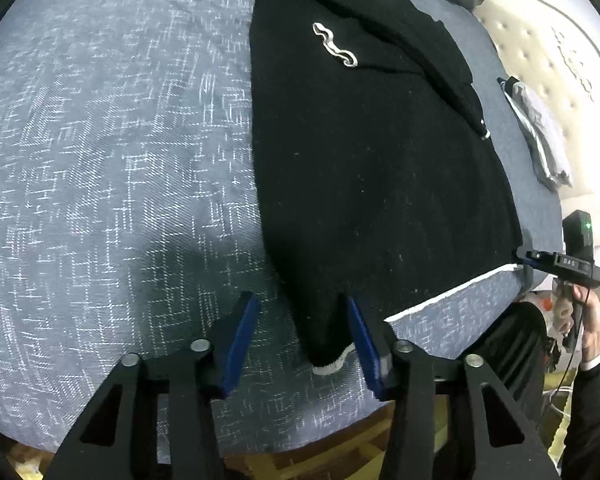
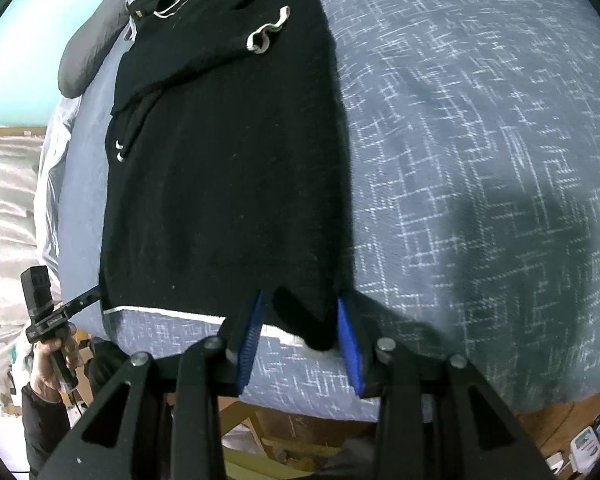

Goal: Fold clothes
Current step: 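Close both tools on the white-trimmed hem of the sweatshirt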

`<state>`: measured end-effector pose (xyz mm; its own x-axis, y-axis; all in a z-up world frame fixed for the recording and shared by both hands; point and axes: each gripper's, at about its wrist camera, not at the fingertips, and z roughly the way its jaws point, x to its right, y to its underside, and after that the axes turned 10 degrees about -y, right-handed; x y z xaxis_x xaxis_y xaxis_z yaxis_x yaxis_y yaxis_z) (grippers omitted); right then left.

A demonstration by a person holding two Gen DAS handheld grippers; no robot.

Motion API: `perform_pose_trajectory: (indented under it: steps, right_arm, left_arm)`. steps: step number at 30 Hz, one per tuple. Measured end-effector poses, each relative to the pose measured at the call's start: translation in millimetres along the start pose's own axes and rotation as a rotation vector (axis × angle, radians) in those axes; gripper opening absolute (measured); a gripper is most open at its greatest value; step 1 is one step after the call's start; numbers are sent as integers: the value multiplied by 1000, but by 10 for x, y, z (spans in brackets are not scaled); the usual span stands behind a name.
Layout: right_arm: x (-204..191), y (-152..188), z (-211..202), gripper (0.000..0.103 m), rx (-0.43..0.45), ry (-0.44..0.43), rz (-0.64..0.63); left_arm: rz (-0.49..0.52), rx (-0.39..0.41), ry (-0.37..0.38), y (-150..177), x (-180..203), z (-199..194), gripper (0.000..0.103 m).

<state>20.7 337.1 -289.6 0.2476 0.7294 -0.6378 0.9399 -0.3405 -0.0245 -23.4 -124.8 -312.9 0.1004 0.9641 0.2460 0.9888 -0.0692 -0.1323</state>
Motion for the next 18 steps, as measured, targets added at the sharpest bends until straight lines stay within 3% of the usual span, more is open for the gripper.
perform_pose_trajectory:
  steps: [5,8,15,18]
  right_arm:
    - [-32,-14,26,36,-1,-10,-17]
    - [-40,-16,53,30,-4,-10,-27]
    - [-31,-6,-12,8,15,-28,-50]
    - [-73,-7,-53,6,14,-41,-84]
  left_arm:
    - [15,-10,27,7,34,49,22]
    - [32,-14,30,15,75,90,14]
    - [38,-5,42,15,101,87,8]
    - [67,20,18,4,149,15,7]
